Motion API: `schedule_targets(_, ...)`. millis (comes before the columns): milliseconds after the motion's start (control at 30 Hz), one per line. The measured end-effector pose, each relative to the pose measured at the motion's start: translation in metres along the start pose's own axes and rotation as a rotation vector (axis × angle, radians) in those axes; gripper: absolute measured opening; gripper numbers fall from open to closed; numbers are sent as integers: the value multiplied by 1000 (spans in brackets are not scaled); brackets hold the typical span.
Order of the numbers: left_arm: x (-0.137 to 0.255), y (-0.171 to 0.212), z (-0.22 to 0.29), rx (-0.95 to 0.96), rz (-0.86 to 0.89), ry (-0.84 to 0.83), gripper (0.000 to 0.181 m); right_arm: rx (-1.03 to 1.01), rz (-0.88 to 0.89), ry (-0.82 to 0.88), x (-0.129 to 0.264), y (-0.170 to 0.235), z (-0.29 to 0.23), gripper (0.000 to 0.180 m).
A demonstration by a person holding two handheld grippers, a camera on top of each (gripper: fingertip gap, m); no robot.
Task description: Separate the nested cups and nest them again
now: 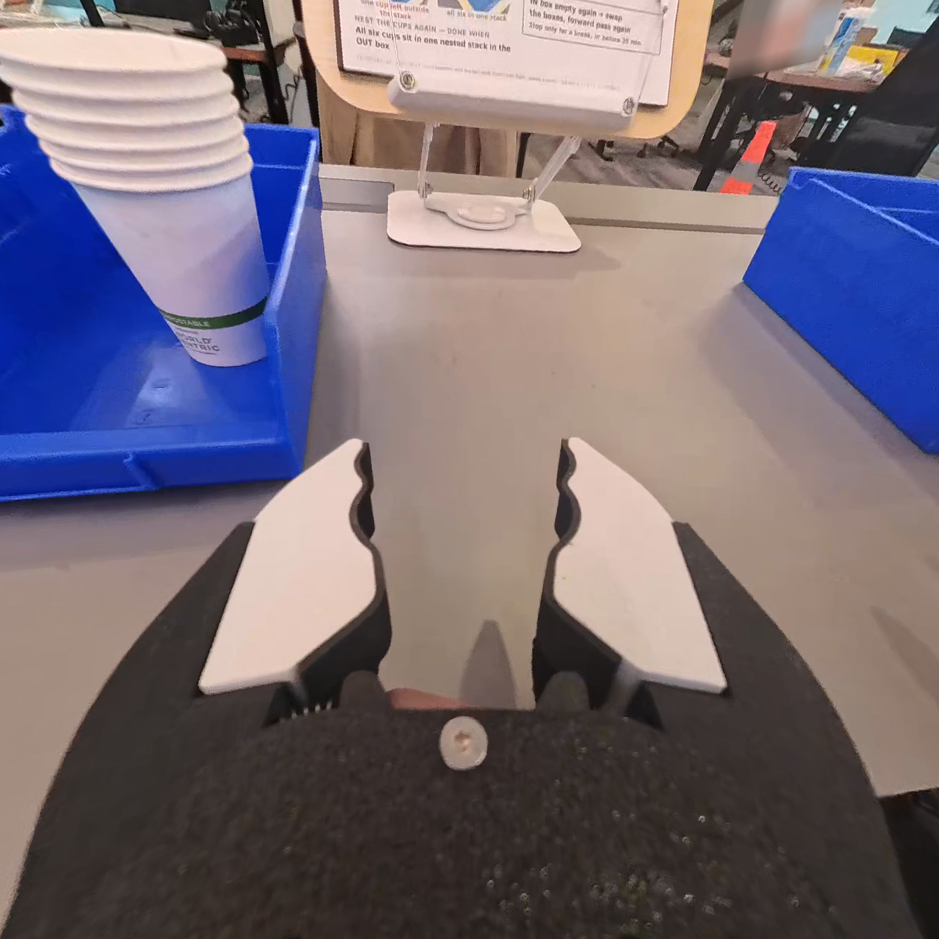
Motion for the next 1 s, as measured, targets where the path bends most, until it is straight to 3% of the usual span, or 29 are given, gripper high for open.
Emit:
schedule_targets(567, 9, 0, -13, 57, -60, 9, 70, 6, 12, -7, -8, -3, -14, 58)
schedule_targets(733, 16, -38, -74, 126, -51, -73, 73, 5, 20, -1, -7, -4, -11, 57)
schedule_targets(800, 5, -56, -107, 50, -41, -140, 75, -14, 28, -12, -9, -4, -10, 56)
schedule_targets(1000, -74, -72, -156, -176, -204, -87, 69, -15, 21, -37, -16, -8, -8, 56)
Point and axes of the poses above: each gripper's, where its closed fingertips meet, x back along the fingers, y out of its underside, z = x × y across the jaws, the point moved 6 cm from there along x, back along the fingers, and after that the axes turned 4 degrees about -y, right-handed, at the moved point
